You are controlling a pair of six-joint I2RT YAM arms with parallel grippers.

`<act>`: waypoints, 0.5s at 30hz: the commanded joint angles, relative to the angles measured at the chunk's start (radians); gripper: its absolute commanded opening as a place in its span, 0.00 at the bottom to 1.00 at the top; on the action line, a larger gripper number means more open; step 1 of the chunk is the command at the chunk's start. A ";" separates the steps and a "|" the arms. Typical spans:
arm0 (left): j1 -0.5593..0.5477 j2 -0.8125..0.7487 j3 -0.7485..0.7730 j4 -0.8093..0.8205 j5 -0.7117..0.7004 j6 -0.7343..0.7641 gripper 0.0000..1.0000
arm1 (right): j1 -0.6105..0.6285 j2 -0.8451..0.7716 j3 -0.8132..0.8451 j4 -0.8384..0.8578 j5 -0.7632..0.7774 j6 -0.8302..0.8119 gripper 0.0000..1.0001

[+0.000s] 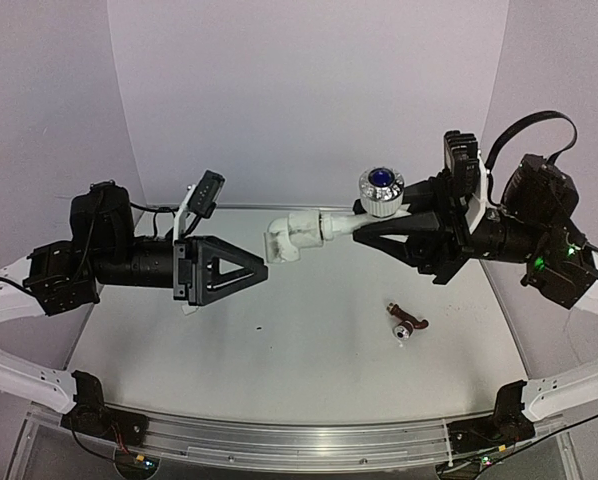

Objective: Install the water faucets

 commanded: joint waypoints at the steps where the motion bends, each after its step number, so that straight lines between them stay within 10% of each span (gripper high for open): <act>1: 0.002 0.059 0.020 0.131 0.179 0.010 0.88 | 0.003 0.002 0.035 0.096 -0.058 0.043 0.00; 15: 0.000 0.107 0.047 0.275 0.317 -0.021 0.86 | 0.002 -0.003 -0.013 0.095 -0.080 0.020 0.00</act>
